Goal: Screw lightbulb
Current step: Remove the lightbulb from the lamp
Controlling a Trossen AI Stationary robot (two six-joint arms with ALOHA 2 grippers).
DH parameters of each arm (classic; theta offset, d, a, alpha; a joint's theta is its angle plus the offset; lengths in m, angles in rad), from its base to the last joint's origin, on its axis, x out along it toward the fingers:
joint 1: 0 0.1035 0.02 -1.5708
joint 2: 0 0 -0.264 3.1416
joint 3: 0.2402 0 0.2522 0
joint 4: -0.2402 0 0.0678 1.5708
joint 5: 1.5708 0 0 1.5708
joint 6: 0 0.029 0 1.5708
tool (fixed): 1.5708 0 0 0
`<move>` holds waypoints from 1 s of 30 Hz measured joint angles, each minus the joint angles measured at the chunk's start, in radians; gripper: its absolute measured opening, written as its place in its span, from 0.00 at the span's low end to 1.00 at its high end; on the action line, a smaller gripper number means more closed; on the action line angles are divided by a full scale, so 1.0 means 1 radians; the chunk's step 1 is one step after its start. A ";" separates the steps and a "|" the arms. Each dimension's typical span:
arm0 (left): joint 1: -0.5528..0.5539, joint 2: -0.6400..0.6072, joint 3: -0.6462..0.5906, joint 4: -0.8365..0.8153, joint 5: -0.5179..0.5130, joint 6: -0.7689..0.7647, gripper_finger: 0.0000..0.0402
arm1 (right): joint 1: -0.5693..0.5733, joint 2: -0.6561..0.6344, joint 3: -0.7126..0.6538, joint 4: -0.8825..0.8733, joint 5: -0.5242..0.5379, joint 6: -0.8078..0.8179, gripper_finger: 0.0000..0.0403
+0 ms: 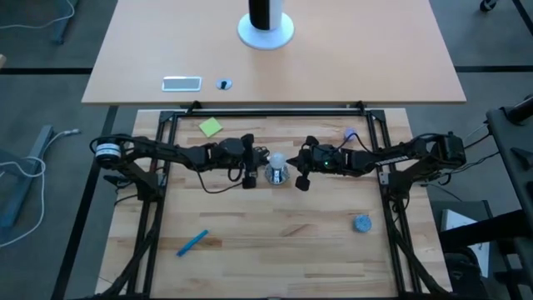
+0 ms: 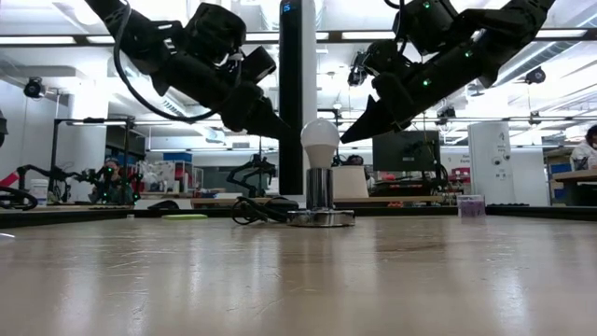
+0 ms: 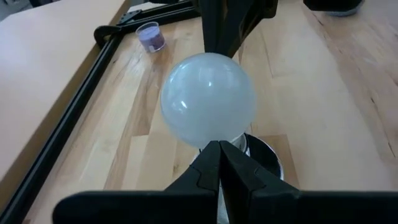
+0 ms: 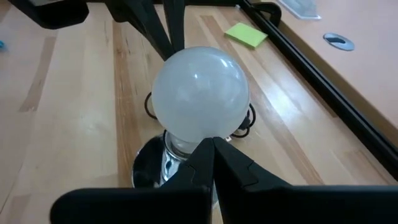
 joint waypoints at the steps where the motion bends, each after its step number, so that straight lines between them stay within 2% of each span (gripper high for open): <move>1: 0.000 -0.003 0.000 0.000 0.000 0.000 0.00 | 0.000 0.000 0.000 0.000 0.000 0.000 0.00; 15: 0.000 -0.024 0.000 -0.031 -0.006 -0.005 0.00 | 0.000 0.000 0.000 0.004 0.000 -0.003 0.00; 19: 0.000 -0.024 0.000 -0.037 -0.105 -0.014 0.00 | 0.003 -0.007 0.000 -0.004 -0.009 -0.002 0.00; 22: 0.002 -0.013 0.000 -0.035 -0.153 -0.014 0.00 | 0.005 -0.020 0.000 -0.006 -0.066 -0.001 0.00; 27: 0.002 0.019 0.000 -0.005 -0.150 -0.014 0.00 | 0.005 -0.026 0.000 -0.002 -0.080 -0.001 0.00; 30: 0.002 0.024 0.000 0.001 -0.100 -0.014 0.00 | 0.002 -0.020 0.000 0.004 -0.061 -0.001 0.00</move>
